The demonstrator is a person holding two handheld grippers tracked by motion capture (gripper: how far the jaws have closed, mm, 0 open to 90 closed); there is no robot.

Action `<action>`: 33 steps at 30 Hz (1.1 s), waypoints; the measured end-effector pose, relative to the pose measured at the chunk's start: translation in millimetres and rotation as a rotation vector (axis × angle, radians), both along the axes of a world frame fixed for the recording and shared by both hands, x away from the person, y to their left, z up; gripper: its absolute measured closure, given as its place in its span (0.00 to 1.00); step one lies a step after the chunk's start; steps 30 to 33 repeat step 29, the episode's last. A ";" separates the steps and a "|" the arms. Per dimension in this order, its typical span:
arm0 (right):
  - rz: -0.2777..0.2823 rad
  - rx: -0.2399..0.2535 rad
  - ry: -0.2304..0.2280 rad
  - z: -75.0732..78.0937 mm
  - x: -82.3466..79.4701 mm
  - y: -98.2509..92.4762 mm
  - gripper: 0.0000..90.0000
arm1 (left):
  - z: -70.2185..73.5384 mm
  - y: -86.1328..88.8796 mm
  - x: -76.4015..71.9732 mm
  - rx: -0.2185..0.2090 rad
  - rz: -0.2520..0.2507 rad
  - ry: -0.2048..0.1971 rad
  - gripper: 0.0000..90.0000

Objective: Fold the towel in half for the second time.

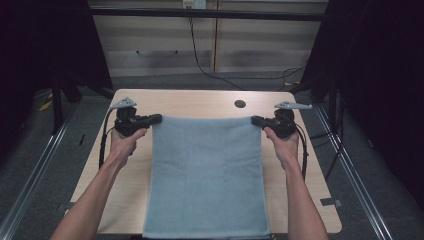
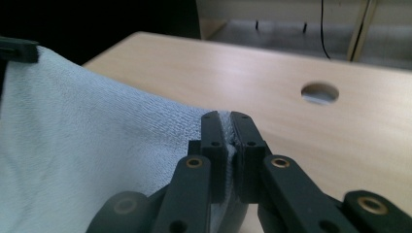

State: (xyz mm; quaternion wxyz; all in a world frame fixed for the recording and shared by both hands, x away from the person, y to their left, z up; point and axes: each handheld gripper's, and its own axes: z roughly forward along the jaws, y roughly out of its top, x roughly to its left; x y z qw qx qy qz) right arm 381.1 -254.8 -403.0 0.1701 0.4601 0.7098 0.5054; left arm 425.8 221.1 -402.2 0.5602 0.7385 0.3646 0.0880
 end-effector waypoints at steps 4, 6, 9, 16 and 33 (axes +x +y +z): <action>0.030 0.047 -0.064 10.9 -18.9 -3.0 0.95 | 3.4 6.6 -21.6 -0.022 -0.051 -0.037 0.95; 0.064 0.020 -0.063 7.5 -38.2 -1.2 0.95 | -5.6 10.6 -42.8 0.014 -0.095 -0.040 0.95; 0.108 -0.014 -0.047 -6.0 -73.1 1.0 0.95 | -22.7 20.9 -75.5 0.014 -0.139 -0.029 0.94; 0.180 -0.020 0.013 -43.9 -149.3 7.5 0.94 | -52.0 29.8 -140.3 0.074 -0.218 0.016 0.94; 0.005 0.038 -0.014 -61.9 -206.1 -19.4 0.56 | -66.7 75.3 -164.8 0.034 -0.057 0.070 0.47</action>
